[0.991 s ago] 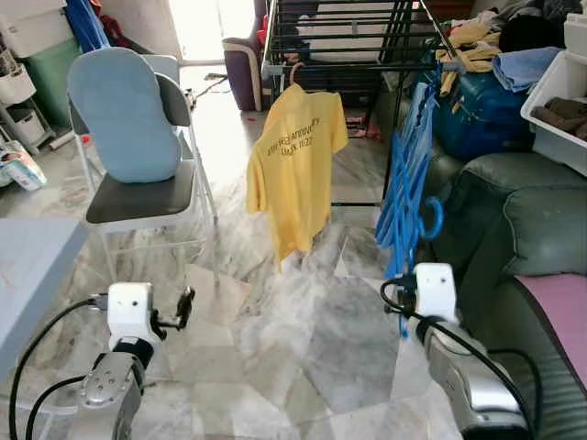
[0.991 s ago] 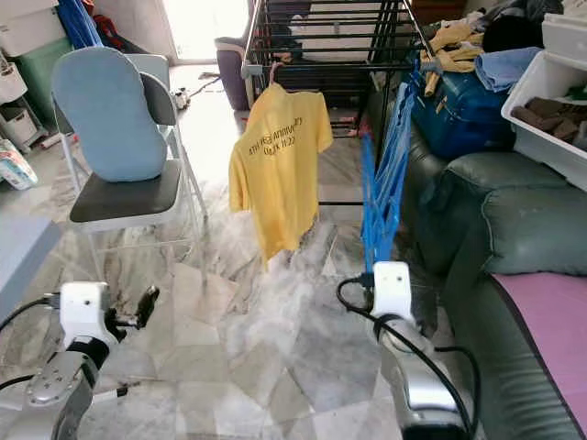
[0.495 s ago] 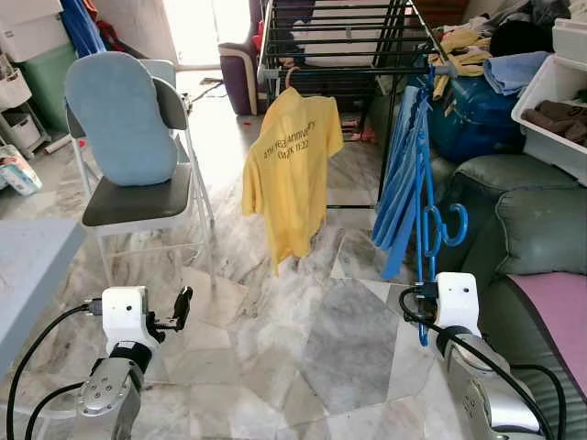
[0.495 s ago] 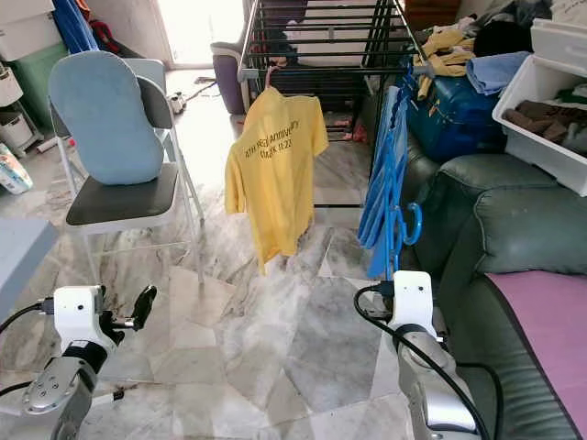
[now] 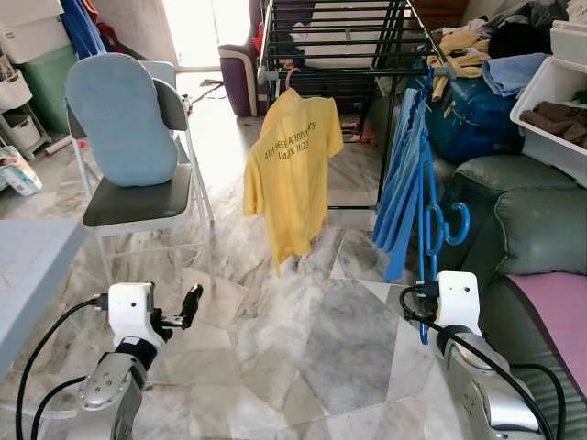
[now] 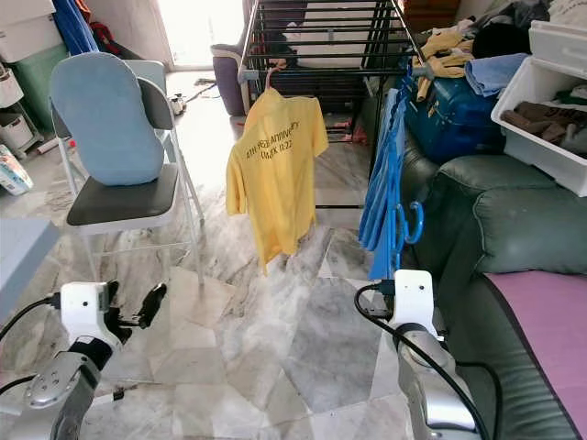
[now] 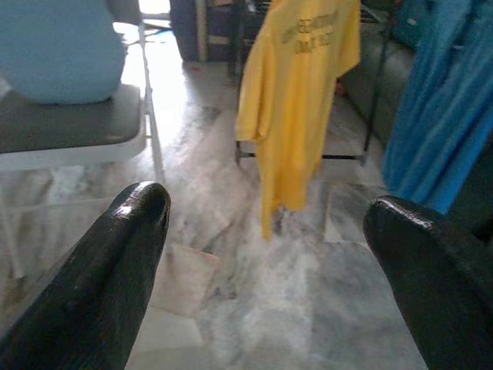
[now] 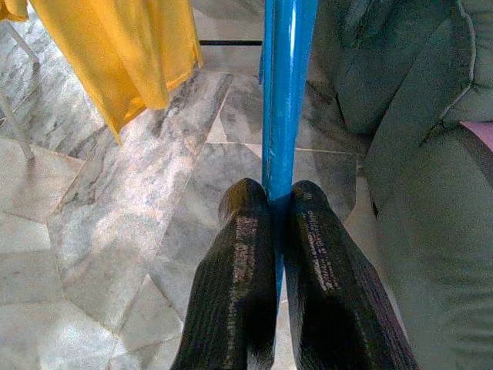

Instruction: Hang hanger

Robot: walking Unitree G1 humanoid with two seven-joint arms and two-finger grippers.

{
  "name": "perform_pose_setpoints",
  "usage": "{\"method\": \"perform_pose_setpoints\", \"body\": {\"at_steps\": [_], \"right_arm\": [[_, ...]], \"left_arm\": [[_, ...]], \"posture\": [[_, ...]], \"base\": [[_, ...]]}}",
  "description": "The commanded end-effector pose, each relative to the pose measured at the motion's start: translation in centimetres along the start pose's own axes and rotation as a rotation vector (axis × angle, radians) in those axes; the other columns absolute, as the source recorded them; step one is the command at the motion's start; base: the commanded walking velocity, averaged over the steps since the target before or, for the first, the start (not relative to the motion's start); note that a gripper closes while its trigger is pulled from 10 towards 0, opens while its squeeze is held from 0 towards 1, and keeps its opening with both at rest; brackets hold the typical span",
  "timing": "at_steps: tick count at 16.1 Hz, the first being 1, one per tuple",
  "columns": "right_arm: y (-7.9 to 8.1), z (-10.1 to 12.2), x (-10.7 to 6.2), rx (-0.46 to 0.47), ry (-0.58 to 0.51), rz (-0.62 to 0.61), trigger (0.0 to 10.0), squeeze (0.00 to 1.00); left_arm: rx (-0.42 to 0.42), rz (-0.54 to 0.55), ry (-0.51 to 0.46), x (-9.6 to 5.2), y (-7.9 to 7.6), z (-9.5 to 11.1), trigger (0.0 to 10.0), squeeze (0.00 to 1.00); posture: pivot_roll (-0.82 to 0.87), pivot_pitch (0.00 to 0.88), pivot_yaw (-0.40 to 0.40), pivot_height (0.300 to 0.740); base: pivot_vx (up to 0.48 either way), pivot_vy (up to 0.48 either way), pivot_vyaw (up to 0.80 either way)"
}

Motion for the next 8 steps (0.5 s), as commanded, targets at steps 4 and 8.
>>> {"method": "perform_pose_setpoints", "body": {"at_steps": [4, 8], "right_arm": [[-0.8, 0.7, -0.1, 0.009, -0.038, -0.031, 10.0, 0.00], [-1.7, 0.4, -0.5, 0.025, -0.045, -0.060, 10.0, 0.00]], "left_arm": [[0.012, -0.058, 0.031, 0.5, -0.4, -0.1, 10.0, 0.00], [0.002, -0.096, 0.041, 1.2, -1.0, -0.2, 10.0, 0.00]], "posture": [[-0.08, 0.000, 0.036, 0.740], [-0.11, 0.000, 0.059, 0.740]], "base": [[0.000, 0.000, 0.00], [0.000, 0.000, 0.00]]}}
Point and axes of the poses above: a point about 5 cm out from each wrist's last joint towards the gripper, its own x axis pointing out of the wrist towards the gripper, its own z axis along the axis of the wrist's last joint, y = z × x, the point moved 5 cm from there along x, pointing out of the wrist towards the gripper, and after that the axes turned 13 degrees about -x, right-handed, at the moved point
